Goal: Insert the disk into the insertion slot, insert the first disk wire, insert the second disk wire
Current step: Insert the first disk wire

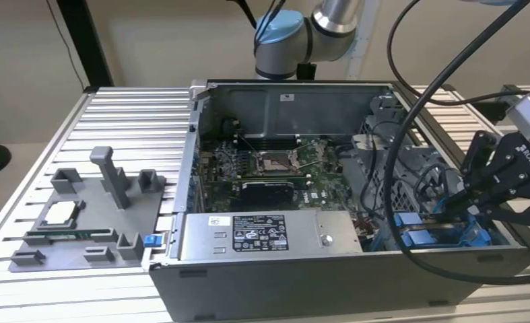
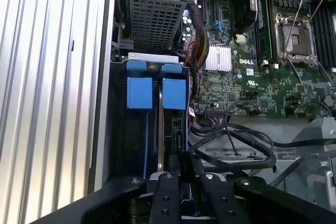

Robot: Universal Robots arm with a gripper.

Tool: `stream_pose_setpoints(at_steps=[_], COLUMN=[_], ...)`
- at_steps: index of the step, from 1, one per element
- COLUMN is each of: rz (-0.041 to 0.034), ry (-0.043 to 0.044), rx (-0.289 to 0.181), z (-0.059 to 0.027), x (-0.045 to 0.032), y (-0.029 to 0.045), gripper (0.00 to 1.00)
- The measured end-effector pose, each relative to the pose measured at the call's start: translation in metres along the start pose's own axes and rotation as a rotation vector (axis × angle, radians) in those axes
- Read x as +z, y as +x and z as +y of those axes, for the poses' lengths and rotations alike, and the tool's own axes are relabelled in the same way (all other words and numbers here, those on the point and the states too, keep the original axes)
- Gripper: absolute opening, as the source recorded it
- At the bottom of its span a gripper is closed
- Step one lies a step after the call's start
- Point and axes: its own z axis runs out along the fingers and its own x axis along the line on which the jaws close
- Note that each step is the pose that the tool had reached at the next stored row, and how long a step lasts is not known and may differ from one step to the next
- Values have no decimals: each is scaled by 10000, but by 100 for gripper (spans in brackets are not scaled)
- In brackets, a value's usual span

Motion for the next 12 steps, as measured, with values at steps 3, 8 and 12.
stream_pose_setpoints(at_steps=[3,8,12], rz=[-3,-8,-2], ry=[2,3,3], rx=[13,15,17], z=[-2,-6,-9], x=[12,29,43], y=[4,8,12], gripper=[0,0,0])
